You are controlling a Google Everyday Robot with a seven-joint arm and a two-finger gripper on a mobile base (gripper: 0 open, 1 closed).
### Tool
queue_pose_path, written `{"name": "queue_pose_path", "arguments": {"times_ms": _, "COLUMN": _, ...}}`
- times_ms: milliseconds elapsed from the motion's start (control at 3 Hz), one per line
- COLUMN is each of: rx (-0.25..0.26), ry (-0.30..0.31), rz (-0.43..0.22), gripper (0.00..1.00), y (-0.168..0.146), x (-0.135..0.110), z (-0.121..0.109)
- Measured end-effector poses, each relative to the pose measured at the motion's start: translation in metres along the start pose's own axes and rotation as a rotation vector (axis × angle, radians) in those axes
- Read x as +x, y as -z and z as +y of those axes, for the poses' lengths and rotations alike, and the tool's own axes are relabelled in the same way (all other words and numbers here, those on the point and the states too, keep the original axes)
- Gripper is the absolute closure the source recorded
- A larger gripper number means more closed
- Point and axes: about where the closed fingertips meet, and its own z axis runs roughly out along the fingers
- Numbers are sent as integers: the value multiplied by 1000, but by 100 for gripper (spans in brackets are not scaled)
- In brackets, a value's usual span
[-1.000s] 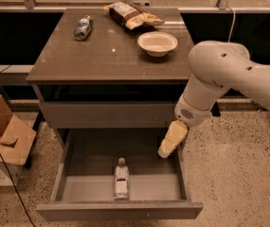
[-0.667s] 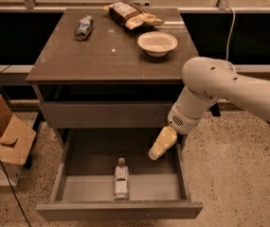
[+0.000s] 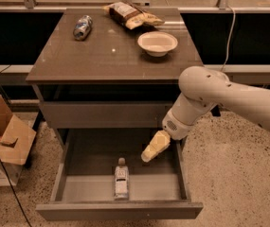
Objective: Pick blue plastic bottle from middle drawer and place on counter
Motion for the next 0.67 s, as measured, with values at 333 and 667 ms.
{"name": "queue_pose_path", "arguments": {"times_ms": 333, "rx": -3, "ry": -75, "rz": -13, "gripper": 0, "y": -24, "x": -4, "z": -5}}
{"name": "queue_pose_path", "arguments": {"times_ms": 667, "rx": 12, "ry": -162, "rz": -8, "gripper": 0, "y": -48, "x": -10, "z": -10}}
